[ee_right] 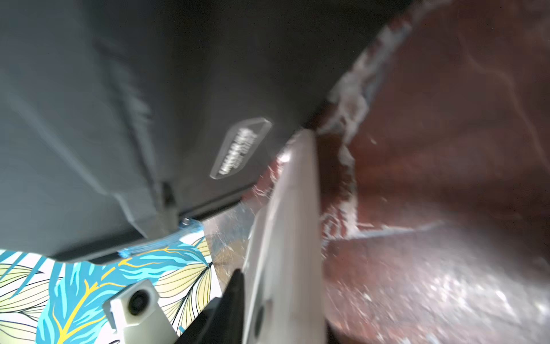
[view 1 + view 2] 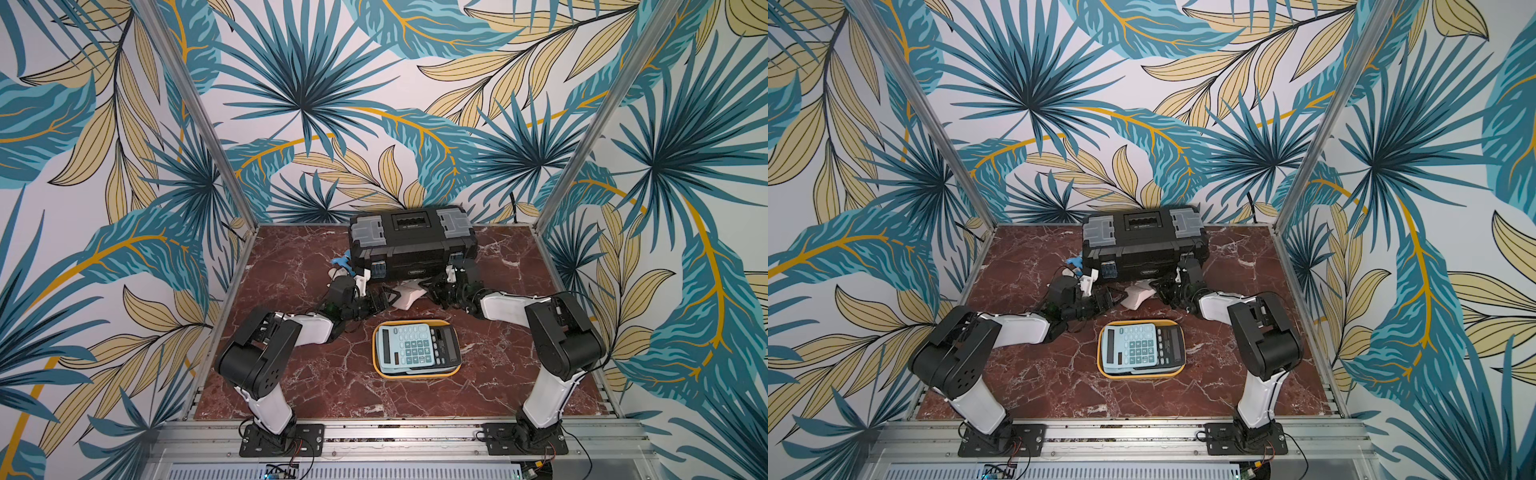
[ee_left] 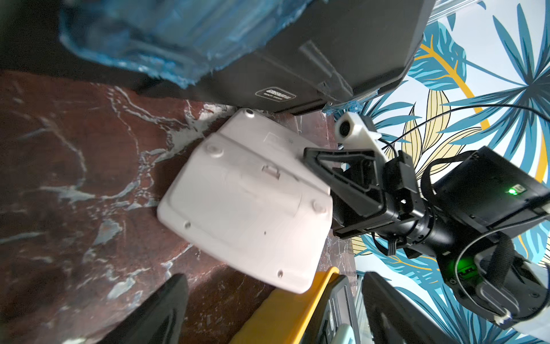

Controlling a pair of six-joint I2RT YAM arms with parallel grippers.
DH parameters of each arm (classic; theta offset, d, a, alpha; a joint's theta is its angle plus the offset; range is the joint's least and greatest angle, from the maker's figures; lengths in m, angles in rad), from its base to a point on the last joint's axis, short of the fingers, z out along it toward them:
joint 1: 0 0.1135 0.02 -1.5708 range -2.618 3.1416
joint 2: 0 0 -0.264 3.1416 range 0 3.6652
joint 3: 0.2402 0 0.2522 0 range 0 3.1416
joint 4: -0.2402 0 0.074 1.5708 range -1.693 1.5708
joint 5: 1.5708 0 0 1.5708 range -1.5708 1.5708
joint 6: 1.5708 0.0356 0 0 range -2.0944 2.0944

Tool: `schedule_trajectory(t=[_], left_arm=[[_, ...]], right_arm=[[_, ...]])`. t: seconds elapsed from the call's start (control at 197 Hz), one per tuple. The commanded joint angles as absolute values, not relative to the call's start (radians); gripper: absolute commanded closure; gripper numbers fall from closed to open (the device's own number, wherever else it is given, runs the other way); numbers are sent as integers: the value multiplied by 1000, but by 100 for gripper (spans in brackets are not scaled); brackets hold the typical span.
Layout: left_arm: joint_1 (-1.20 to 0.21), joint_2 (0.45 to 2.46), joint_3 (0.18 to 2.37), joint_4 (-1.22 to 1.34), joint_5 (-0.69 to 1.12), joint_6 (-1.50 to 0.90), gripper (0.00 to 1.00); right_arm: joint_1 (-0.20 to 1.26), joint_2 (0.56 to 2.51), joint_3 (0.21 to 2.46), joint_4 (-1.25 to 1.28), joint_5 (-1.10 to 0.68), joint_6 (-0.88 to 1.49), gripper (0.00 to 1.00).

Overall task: Put the calculator in the storage box
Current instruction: Pick up the calculator at the center of the board.

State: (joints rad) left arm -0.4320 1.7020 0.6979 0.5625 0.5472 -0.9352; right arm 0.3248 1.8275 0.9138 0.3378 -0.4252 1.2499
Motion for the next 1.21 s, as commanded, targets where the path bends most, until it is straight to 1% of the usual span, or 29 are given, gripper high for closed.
schedule_trajectory(t=[0.0, 0.041, 0.153, 0.351, 0.493, 0.752, 0.869, 1.103, 1.205], left_arm=[[-425, 1653, 680, 580, 562, -935, 5], [-425, 1642, 677, 575, 563, -933, 5], [-426, 1610, 672, 551, 556, -927, 5], [-426, 1538, 663, 497, 541, -918, 5], [-427, 1468, 660, 432, 528, -902, 5], [-430, 1301, 664, 279, 484, -872, 0], [-433, 1230, 677, 198, 461, -856, 0], [-459, 1137, 734, 48, 426, -848, 0], [-471, 1122, 751, 23, 408, -854, 0]], right_arm=[[322, 1794, 879, 397, -390, 1246, 86], [321, 1782, 871, 400, -387, 1247, 88], [321, 1753, 854, 412, -381, 1248, 90], [318, 1666, 826, 415, -354, 1222, 92], [318, 1561, 808, 350, -316, 1159, 92], [316, 1334, 804, 159, -239, 998, 92], [317, 1226, 819, 60, -204, 905, 92], [326, 1076, 851, -117, -118, 669, 92], [341, 1035, 854, -157, -80, 584, 92]])
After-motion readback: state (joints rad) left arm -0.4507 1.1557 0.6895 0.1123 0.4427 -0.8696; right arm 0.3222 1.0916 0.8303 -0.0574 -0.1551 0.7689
